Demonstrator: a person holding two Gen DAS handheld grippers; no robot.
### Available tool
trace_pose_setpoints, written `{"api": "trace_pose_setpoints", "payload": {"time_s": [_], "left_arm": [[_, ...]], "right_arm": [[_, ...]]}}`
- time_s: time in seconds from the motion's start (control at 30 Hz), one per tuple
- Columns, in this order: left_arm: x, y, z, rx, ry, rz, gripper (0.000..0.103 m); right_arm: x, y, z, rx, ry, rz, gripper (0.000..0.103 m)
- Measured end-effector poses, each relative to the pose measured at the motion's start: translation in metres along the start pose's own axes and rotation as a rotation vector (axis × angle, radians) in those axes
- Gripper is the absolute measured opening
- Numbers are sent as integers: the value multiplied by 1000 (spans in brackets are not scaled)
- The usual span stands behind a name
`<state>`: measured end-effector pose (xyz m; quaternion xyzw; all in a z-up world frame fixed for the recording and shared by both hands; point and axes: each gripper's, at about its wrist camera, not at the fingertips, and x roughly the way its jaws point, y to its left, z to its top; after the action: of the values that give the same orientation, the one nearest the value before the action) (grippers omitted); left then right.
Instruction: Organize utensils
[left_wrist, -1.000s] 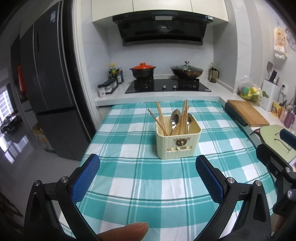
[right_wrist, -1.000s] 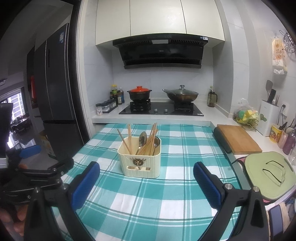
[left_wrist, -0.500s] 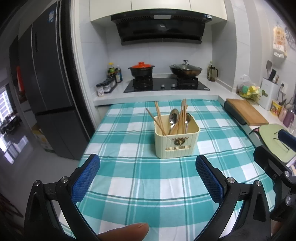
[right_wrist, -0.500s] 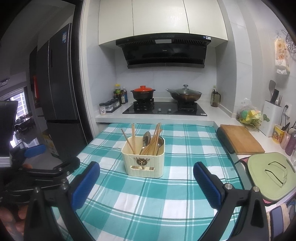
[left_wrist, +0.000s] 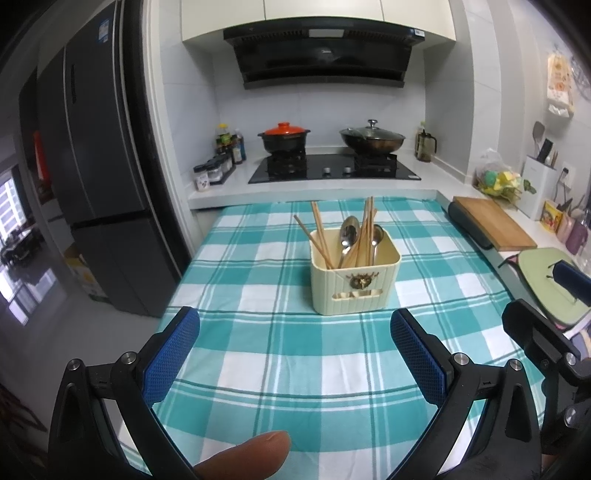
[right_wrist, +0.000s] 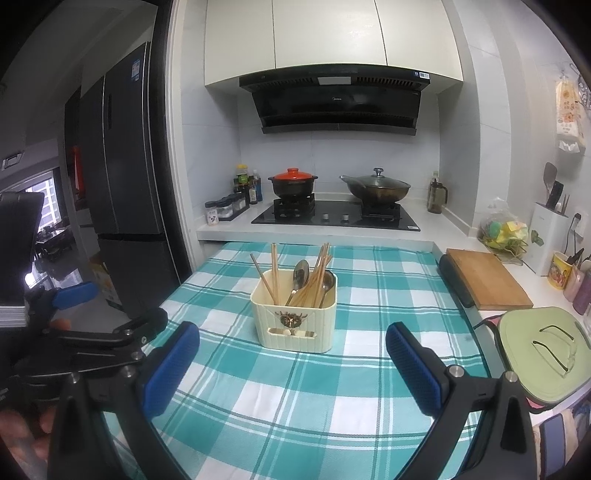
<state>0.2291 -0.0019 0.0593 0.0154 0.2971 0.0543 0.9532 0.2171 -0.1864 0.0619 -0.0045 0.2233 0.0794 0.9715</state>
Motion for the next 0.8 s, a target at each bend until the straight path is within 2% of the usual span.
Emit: {"api": "trace_pose_setpoints", "payload": {"time_s": [0.8], "left_arm": [[-2, 1, -3, -6, 3, 8, 103]], "right_arm": [[1, 6, -1, -4, 9, 16, 103]]}}
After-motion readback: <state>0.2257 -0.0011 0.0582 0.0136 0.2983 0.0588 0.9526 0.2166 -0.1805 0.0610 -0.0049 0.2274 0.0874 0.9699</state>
